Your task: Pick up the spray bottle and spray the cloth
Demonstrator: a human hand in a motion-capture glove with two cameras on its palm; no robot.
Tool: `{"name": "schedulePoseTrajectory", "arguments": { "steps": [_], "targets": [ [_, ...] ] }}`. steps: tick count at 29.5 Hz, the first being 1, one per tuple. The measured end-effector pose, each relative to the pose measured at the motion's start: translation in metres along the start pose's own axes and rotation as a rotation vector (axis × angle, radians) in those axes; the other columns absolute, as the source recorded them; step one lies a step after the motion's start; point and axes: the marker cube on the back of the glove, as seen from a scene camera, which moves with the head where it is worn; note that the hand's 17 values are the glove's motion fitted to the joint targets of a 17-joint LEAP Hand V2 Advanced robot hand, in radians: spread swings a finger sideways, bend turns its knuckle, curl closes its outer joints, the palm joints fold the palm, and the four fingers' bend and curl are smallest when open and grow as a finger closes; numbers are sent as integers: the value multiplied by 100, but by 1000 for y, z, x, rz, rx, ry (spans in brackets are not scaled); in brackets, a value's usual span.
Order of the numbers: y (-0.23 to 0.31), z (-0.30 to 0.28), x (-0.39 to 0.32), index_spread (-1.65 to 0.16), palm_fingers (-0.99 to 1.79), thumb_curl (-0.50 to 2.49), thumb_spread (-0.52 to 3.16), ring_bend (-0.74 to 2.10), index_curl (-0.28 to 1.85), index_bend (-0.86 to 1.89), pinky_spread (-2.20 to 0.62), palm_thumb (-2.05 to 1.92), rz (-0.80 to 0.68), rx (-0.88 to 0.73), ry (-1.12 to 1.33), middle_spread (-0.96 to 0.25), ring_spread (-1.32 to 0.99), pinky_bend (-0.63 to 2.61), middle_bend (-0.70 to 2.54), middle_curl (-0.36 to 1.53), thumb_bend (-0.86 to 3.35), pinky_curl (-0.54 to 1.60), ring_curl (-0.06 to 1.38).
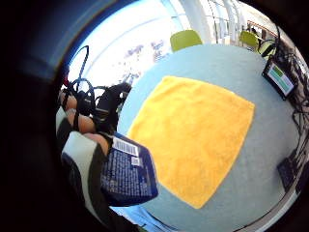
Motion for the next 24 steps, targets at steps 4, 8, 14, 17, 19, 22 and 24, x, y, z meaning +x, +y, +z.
{"name": "schedulePoseTrajectory", "arguments": {
  "steps": [4,8,14,17,19,22,24],
  "targets": [
    [-26,44,-19,-26,117,68,55,56,36,13,-14,96,-33,24,-94,-13,-13,52,19,45,-3,38,38],
    [-48,84,-30,-26,115,67,58,56,35,13,-13,97,-37,43,-178,-14,-12,52,19,44,-3,38,38],
    [-75,145,-37,-27,112,66,63,54,35,13,-11,97,-12,21,-251,-15,-12,50,18,44,-3,37,38],
    [-83,164,-37,-27,112,66,64,53,35,13,-9,97,-9,7,-248,-15,-12,49,18,43,-3,37,38],
    [-87,173,-37,-27,112,65,66,53,35,13,-9,98,-5,-1,-260,-15,-12,48,18,43,-3,37,38],
    [-90,183,-35,-27,111,65,67,53,35,13,-8,98,0,-8,-278,-16,-12,47,18,43,-3,37,38],
    [-90,188,-33,-27,111,64,68,53,35,13,-8,98,-1,-13,-279,-16,-12,47,18,42,-3,37,37]
  ]
}}
